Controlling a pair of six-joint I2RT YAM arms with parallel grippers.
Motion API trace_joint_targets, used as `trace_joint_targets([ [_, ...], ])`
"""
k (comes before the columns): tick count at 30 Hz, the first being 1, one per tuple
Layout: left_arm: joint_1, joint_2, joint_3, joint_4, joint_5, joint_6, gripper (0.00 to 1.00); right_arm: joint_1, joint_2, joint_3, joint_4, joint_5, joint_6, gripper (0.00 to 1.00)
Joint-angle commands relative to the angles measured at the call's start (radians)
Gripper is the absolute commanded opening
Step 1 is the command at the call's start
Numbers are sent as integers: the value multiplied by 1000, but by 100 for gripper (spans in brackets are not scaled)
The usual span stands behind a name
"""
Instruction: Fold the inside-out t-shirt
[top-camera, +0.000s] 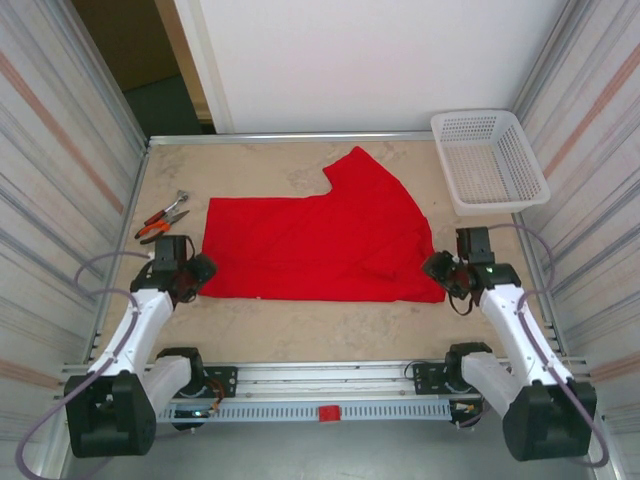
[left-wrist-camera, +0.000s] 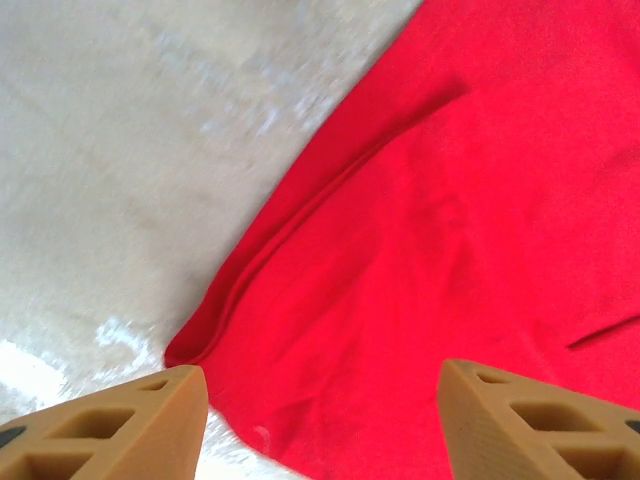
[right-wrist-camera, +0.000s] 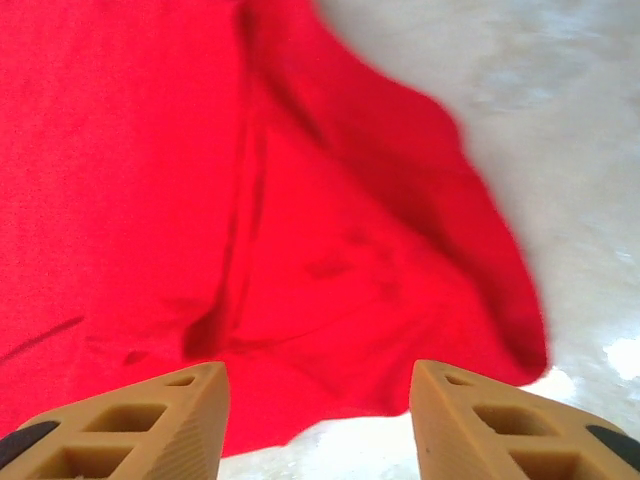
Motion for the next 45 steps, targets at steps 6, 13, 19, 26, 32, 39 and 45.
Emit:
trace_joint_targets([
  [6,0,52,113,-5,25,85,65,277,318,166,24,78,-58,56],
  [13,0,51,129,5,65,75,65,369,473,177,49,143,-84,55],
  [19,0,46,121,7,70,70,65,369,543,206,74,162,-98,49],
  [26,0,41,103,22,72,51,65,369,627,275,74,153,-132,11],
  [32,0,42,96,28,81,50,65,368,616,349,33,164,-166,0],
  [39,0,48,82,35,84,49,65,339,733,507,30,135,-185,0],
  [45,-19,55,55,49,77,31,65,308,916,680,80,28,-206,15],
])
